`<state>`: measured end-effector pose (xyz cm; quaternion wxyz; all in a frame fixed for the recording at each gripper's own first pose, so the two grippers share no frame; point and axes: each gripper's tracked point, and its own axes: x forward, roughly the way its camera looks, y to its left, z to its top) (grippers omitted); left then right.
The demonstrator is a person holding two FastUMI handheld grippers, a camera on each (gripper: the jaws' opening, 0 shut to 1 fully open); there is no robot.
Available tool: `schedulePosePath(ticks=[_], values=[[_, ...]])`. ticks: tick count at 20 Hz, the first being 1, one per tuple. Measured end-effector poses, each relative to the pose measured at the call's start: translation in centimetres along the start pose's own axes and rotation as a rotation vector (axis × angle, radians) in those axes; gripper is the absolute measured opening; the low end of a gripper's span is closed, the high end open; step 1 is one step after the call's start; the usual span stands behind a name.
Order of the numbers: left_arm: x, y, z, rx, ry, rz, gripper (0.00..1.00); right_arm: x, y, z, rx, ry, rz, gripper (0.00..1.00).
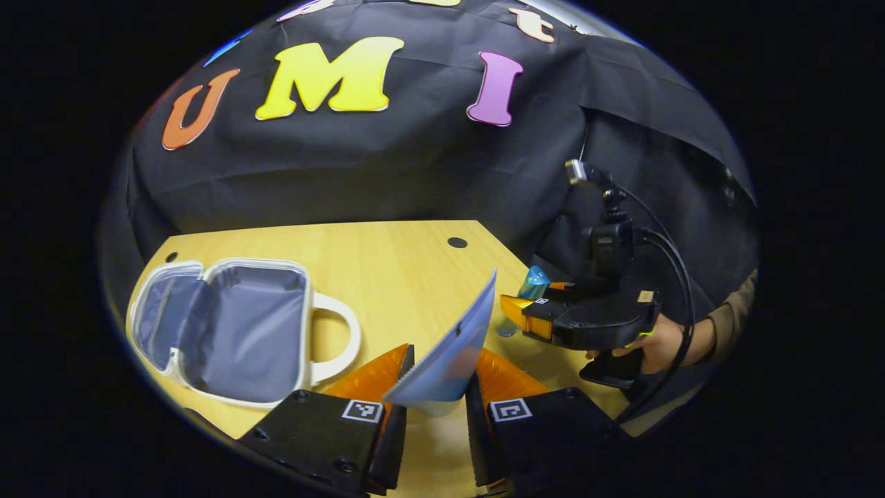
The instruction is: First open the suitcase, pack the skin care products into it, and then close the suitcase.
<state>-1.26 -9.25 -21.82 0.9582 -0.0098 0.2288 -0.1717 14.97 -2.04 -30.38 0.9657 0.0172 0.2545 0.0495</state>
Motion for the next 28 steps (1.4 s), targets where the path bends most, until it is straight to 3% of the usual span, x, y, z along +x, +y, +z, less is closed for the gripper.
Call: schedulePosePath(ticks=[2, 5, 13, 21, 26, 28], values=[[-2.3, 2.9, 0.4, 0.003, 0.008, 0.031, 0.42, 0.1, 0.0, 0.0, 0.011, -0.006, -0.016, 0.44], [-4.4, 8.8, 0.7, 0.019, 0.017, 0.086, 0.42, -0.7, 0.1, -0.6, 0.037, 0.012, -0.063, 0.41], [-3.1, 21.8, -0.7, 0.031, 0.056, 0.188, 0.42, -7.5, 4.4, -0.6, 0.092, 0.001, -0.134, 0.39], [1.8, 25.7, -7.3, 0.010, 0.306, 0.213, 0.42, -12.6, 10.6, -0.7, 0.124, -0.007, -0.160, 0.37], [2.7, 26.8, -9.9, -0.031, 0.417, 0.233, 0.42, -13.3, 12.4, -1.1, 0.099, 0.014, -0.160, 0.40], [2.8, 27.6, -10.4, -0.012, 0.449, 0.278, 0.42, -13.2, 12.4, -1.1, 0.101, 0.028, -0.165, 0.40]])
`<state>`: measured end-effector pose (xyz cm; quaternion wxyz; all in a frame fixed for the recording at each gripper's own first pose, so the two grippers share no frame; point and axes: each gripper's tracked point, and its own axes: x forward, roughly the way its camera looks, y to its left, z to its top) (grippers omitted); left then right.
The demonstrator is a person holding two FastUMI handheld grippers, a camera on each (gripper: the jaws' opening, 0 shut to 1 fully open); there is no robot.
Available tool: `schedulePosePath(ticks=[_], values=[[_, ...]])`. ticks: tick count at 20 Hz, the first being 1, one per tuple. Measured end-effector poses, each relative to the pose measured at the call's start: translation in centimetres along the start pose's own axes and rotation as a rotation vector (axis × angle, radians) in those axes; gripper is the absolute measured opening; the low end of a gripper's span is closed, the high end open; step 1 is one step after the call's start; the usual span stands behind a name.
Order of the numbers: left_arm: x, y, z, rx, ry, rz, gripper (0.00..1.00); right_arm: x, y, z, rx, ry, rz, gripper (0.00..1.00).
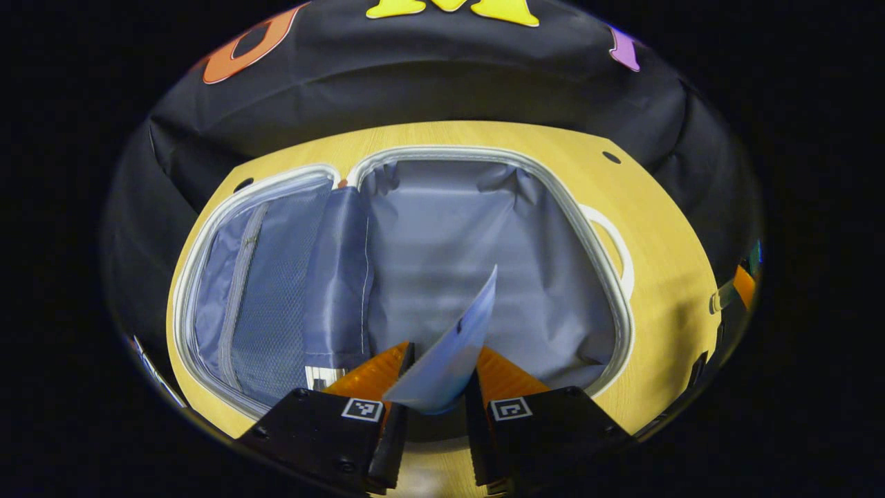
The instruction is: First open the suitcase, pack the skin care products into it, and then close the suitcase.
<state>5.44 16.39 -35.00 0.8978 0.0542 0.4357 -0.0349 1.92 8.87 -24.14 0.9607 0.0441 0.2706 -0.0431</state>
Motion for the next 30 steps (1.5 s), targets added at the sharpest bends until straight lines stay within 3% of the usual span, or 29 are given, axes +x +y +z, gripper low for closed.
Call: schedulePosePath(ticks=[2, 3, 10, 23, 24, 25, 26, 27, 28, 29, 30], values=[[0.7, -0.4, -0.3, 0.002, 0.032, -0.001, 0.42, 0.0, 0.1, 0.4, -0.001, -0.002, -0.006, 0.36], [1.0, -0.5, -0.9, -0.007, 0.057, 0.002, 0.42, 0.0, 0.1, 0.5, -0.010, -0.004, -0.010, 0.40], [2.4, 0.0, 0.0, 0.021, 0.058, 0.031, 0.42, 0.5, 0.8, 1.1, -0.027, 0.015, -0.011, 0.39], [3.2, -0.7, 0.6, -0.004, 0.041, 0.016, 0.42, 0.3, 5.9, 5.0, -0.057, -0.030, 0.069, 0.39], [3.0, -1.2, 1.2, -0.015, 0.011, -0.013, 0.44, 0.2, 6.8, 5.6, -0.055, -0.038, 0.084, 0.39], [2.4, -1.9, 1.4, -0.028, -0.014, -0.040, 0.60, 0.2, 7.6, 6.1, -0.058, -0.048, 0.098, 0.39], [1.7, -2.0, 1.7, -0.031, -0.042, -0.044, 0.55, 0.1, 8.5, 6.7, -0.065, -0.058, 0.110, 0.39], [0.9, -2.1, 2.0, -0.028, -0.065, -0.050, 0.87, 0.1, 9.5, 7.2, -0.072, -0.068, 0.125, 0.39], [-0.1, -1.9, 2.4, -0.027, -0.097, -0.049, 0.83, 0.2, 10.5, 7.7, -0.079, -0.076, 0.142, 0.39], [-1.3, -1.7, 2.8, -0.027, -0.133, -0.040, 1.00, 0.4, 11.5, 8.0, -0.086, -0.080, 0.158, 0.39], [-2.9, -1.2, 3.4, -0.022, -0.183, -0.029, 0.90, 0.6, 12.7, 8.2, -0.092, -0.082, 0.175, 0.39]])
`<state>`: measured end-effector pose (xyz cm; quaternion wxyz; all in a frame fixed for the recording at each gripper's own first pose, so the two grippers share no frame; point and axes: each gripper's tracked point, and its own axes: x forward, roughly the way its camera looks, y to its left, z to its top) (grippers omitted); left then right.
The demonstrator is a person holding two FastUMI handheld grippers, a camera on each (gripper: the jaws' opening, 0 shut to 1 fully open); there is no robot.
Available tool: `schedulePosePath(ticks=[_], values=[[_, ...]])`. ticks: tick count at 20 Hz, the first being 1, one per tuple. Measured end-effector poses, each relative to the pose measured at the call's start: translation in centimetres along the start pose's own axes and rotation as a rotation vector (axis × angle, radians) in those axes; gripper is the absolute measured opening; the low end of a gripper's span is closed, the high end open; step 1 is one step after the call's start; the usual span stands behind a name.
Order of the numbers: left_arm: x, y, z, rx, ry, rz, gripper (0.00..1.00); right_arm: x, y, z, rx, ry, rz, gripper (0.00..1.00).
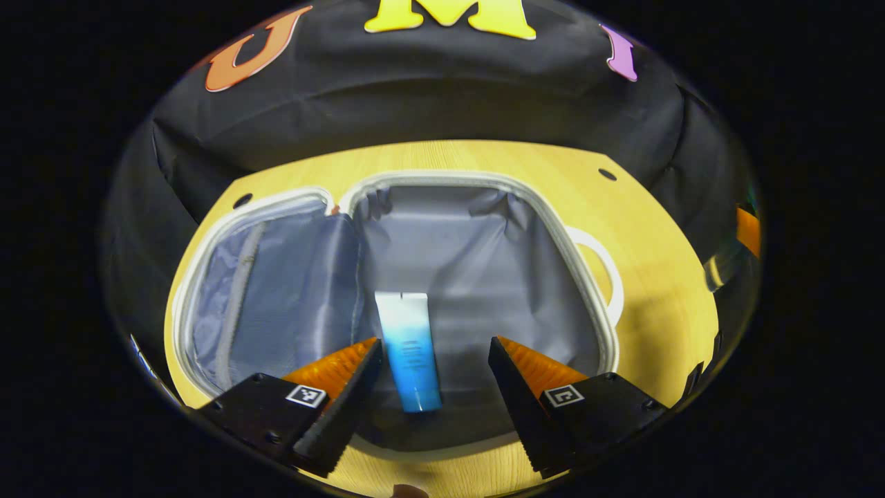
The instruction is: First open the suitcase, pack the skin care products into it, and then close the suitcase.
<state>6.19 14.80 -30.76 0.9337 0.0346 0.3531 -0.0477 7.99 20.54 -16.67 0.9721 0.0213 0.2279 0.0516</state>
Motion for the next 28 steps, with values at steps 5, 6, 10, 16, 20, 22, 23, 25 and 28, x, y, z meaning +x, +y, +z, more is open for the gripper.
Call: schedulePosePath(ticks=[5, 6, 10, 16, 20, 22, 23, 25, 28], values=[[-8.9, 3.2, 4.0, 0.060, -0.328, 0.081, 0.99, 2.6, 6.7, 0.2, -0.015, 0.023, 0.101, 0.39], [-10.8, 3.7, 4.5, 0.066, -0.391, 0.094, 0.98, 3.1, 8.2, -0.1, -0.020, 0.038, 0.121, 0.39], [-17.1, 5.2, 6.8, 0.063, -0.587, 0.103, 0.98, 5.1, 13.8, -2.6, -0.025, 0.122, 0.191, 0.39], [-23.2, 7.3, 9.4, -0.001, -0.732, 0.111, 0.98, 7.8, 17.5, -7.7, -0.034, 0.288, 0.205, 0.40], [-24.7, 8.9, 9.4, -0.030, -0.754, 0.129, 0.98, 8.6, 16.8, -8.8, 0.062, 0.387, 0.147, 0.39], [-24.7, 9.4, 8.6, -0.046, -0.744, 0.134, 0.98, 9.8, 16.8, -8.8, 0.074, 0.397, 0.134, 0.36], [-24.7, 9.8, 8.4, -0.054, -0.741, 0.140, 0.98, 11.1, 17.2, -8.9, 0.072, 0.404, 0.128, 0.39], [-24.1, 10.3, 8.1, -0.054, -0.714, 0.132, 0.98, 12.5, 17.7, -8.9, 0.088, 0.425, 0.099, 0.37], [-23.0, 10.5, 6.6, -0.066, -0.670, 0.132, 0.98, 14.4, 17.9, -9.8, 0.102, 0.471, 0.063, 0.39]])
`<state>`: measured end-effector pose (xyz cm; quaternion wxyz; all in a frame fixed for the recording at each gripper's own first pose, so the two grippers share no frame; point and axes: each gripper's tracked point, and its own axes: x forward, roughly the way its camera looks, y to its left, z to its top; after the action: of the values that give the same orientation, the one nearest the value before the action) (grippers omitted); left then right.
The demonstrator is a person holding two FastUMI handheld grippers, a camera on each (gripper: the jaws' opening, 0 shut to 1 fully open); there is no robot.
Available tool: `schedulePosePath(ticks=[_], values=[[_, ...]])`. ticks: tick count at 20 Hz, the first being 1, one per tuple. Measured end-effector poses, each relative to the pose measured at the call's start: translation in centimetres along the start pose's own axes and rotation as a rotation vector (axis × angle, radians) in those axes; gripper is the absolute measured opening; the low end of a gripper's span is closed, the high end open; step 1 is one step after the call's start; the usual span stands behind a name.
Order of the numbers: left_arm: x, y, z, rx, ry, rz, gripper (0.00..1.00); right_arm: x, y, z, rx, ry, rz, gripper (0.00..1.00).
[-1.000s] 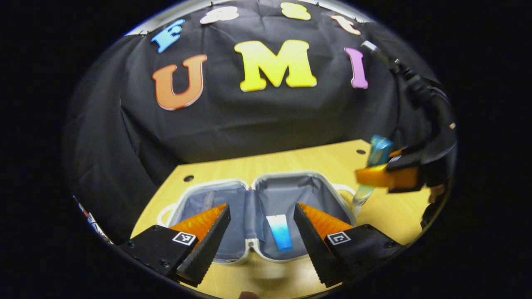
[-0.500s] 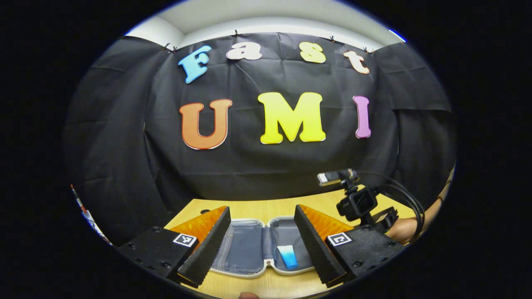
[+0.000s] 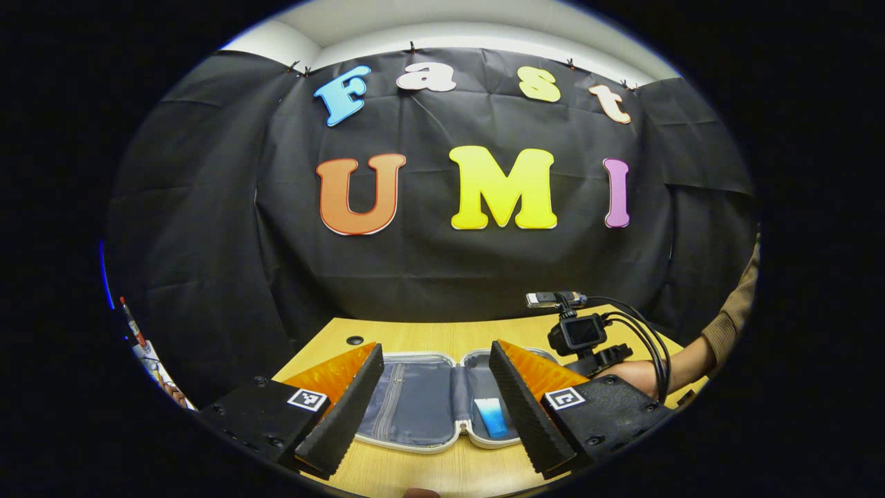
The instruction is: First open the suitcase, pack the skin care products into it, and then close the suitcase.
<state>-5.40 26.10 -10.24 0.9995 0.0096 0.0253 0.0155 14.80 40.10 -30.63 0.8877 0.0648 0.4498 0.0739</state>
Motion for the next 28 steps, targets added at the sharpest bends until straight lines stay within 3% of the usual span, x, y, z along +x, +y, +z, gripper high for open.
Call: schedulePosePath(ticks=[3, 8, 12, 14, 15, 16, 17, 18, 19, 20, 22, 25, 28], values=[[0.0, 0.5, -0.8, -0.016, 0.031, 0.015, 0.98, 1.7, -0.3, -0.5, 0.023, 0.037, -0.039, 0.39], [0.4, 2.0, -2.6, -0.060, 0.089, 0.042, 0.98, 2.6, -0.5, -0.8, 0.055, 0.061, -0.039, 0.39], [1.3, 4.7, -2.7, -0.092, 0.096, 0.075, 0.98, 2.3, 0.0, -0.3, 0.066, 0.048, 0.003, 0.39], [2.2, 6.7, -3.2, -0.106, 0.105, 0.095, 0.98, 0.8, -0.1, 0.8, 0.085, 0.014, 0.029, 0.46], [2.7, 7.9, -3.6, -0.124, 0.115, 0.104, 0.98, -0.1, 0.0, 1.4, 0.092, -0.009, 0.050, 0.41], [3.3, 9.5, -4.1, -0.150, 0.127, 0.131, 0.98, -1.3, -0.2, 2.1, 0.087, -0.038, 0.066, 0.50], [3.9, 11.0, -4.7, -0.179, 0.141, 0.150, 0.98, -2.7, -0.4, 3.0, 0.077, -0.075, 0.087, 0.48], [4.6, 12.5, -5.6, -0.210, 0.150, 0.178, 0.98, -4.4, -0.7, 3.9, 0.060, -0.114, 0.108, 0.56], [5.2, 14.2, -6.7, -0.246, 0.170, 0.196, 0.99, -6.3, -1.3, 4.8, 0.038, -0.164, 0.120, 0.63], [6.1, 15.7, -7.9, -0.293, 0.195, 0.216, 0.99, -8.4, -2.0, 6.1, 0.018, -0.234, 0.127, 0.77], [7.5, 18.1, -10.6, -0.431, 0.232, 0.228, 0.98, -12.9, -3.7, 8.4, -0.045, -0.375, 0.138, 0.82], [9.2, 20.9, -14.7, -0.689, 0.282, 0.220, 0.99, -19.9, -6.6, 9.6, -0.167, -0.563, 0.124, 0.82], [11.2, 22.2, -17.9, -0.947, 0.315, 0.182, 0.98, -26.6, -8.5, 7.8, -0.192, -0.615, 0.150, 0.82]])
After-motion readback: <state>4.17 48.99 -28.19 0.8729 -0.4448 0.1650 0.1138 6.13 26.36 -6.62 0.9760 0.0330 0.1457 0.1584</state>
